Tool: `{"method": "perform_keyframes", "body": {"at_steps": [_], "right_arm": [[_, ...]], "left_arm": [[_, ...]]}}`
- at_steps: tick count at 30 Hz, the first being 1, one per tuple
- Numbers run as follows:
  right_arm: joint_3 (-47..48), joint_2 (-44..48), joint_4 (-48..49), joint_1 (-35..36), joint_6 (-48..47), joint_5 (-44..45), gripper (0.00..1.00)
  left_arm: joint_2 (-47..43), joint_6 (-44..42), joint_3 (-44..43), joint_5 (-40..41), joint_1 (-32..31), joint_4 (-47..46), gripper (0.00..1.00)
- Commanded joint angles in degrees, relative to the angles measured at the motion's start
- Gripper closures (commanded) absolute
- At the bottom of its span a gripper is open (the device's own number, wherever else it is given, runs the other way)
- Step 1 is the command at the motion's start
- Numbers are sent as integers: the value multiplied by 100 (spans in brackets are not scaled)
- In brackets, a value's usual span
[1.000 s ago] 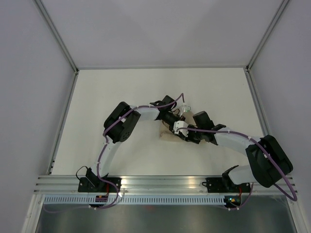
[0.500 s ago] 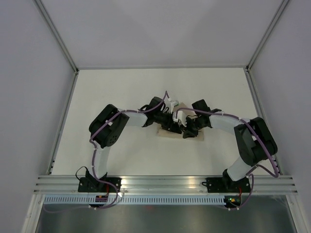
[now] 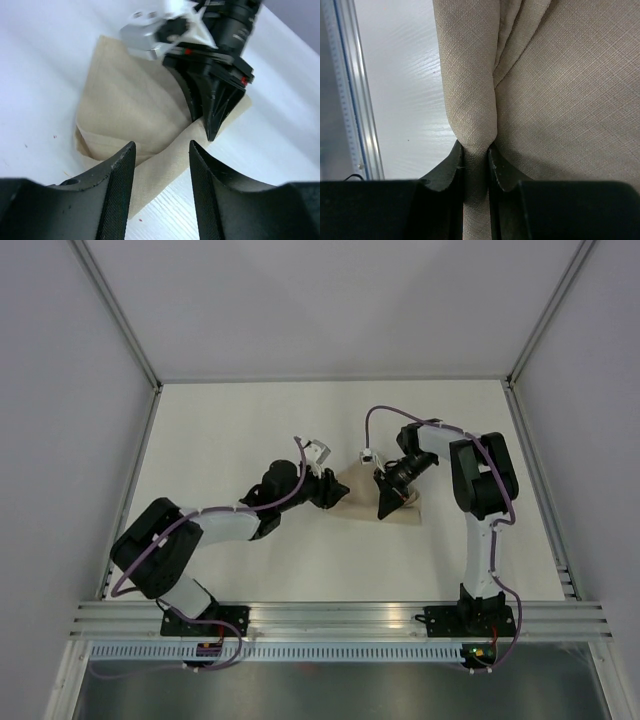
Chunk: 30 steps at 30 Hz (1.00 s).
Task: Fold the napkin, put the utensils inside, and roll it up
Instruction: Roll the napkin at the center of the board.
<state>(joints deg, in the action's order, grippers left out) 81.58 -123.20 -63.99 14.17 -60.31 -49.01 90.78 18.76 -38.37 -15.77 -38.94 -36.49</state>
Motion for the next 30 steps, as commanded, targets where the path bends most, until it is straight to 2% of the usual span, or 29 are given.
{"method": "perform_keyframes", "body": {"at_steps": [1,4,7,12,14,23,26,27,29,30], "right_arm": [[322,-801,-640,-55,-763,674,100],[490,-942,-615,-90,-614,674,100],[561,-1004,-615,-108,-543,683,100],[578,-1031,-518,-117,-420,709,99],[613,-1075,-518,-108,-385,718,100],[649,-1119,-510,-108,-349,709,100],[640,-1110,-501,-108,-332,709,100],[640,-1110,-501,-108,-323,718,100],[631,-1110,-492,-108,-314,727,100],[640,-1101,-483,-108,-314,727,100]], "left_arm": [[-324,-2431,233,1172,-517,-614,47],[-219,-3533,146,1515,-1027,-325,46],[219,-4272,-91,1831,-1633,-8,44],[887,-5013,-512,2060,-2284,256,40],[1134,-5216,-636,2052,-2372,370,35],[1854,-5910,-1032,2341,-2469,318,27],[2039,-6051,-1181,2403,-2461,597,31],[2066,-6034,-1234,2360,-2461,756,38],[2119,-5981,-1453,2211,-2461,1195,46],[2197,-5903,-1524,2166,-2461,1615,56]]}}
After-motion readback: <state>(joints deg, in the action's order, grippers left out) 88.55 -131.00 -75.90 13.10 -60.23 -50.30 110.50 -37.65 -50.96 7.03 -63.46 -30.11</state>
